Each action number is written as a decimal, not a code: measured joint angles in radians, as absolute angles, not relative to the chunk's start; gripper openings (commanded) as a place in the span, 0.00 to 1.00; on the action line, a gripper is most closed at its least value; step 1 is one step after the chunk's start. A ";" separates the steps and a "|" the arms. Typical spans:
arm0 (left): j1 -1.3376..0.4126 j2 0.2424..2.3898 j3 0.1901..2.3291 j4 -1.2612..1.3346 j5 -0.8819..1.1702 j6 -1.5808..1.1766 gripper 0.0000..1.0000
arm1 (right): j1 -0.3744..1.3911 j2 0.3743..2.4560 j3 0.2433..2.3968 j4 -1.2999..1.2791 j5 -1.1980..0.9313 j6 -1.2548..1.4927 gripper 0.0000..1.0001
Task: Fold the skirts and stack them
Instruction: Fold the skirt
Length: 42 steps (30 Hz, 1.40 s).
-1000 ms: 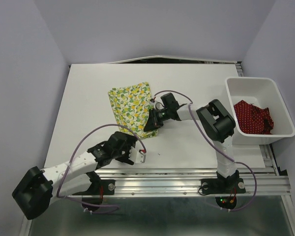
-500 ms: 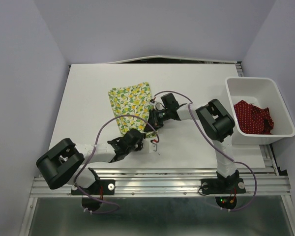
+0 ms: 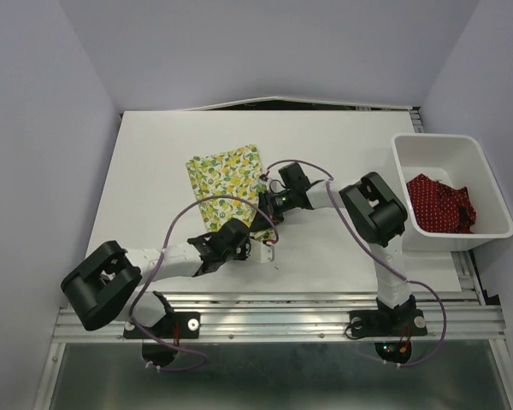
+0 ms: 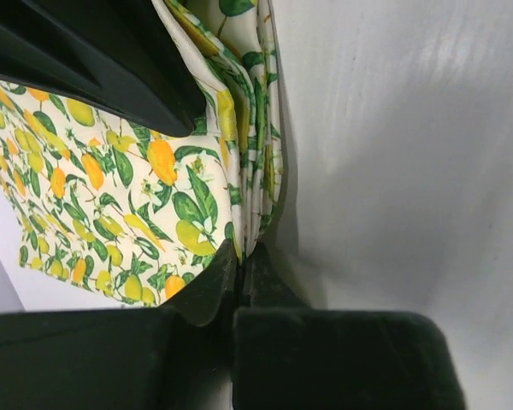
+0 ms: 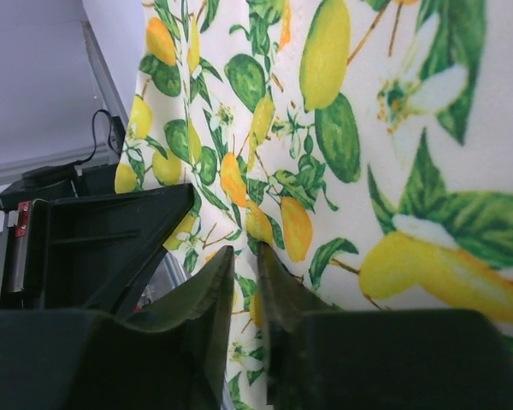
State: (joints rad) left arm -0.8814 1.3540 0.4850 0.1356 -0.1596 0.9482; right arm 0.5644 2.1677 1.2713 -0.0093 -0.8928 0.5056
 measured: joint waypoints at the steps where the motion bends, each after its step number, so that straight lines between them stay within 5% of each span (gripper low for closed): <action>1: -0.881 1.343 0.497 0.103 -0.142 0.945 0.00 | 0.564 2.168 1.273 -0.017 -0.897 0.506 0.29; 7: -0.881 1.275 0.543 -0.062 -0.021 0.933 0.00 | 0.556 2.147 1.325 -0.062 -0.891 0.483 0.60; 12: -0.882 1.171 0.557 -0.209 0.095 0.934 0.00 | 0.517 2.127 1.466 -0.125 -0.830 0.400 0.66; 28: -0.882 0.997 0.594 -0.495 0.346 1.030 0.00 | 0.508 2.402 2.022 -0.167 -0.734 0.160 0.66; 42: -0.865 1.067 0.803 -0.588 0.401 0.982 0.00 | 0.599 2.463 1.902 -0.168 -0.804 -0.033 0.42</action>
State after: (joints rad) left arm -0.8650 1.0668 0.8028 -0.5884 0.4007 0.9817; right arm 0.5991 2.4634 1.9018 -0.1684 -0.8043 -0.0326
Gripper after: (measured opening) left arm 0.062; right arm 0.430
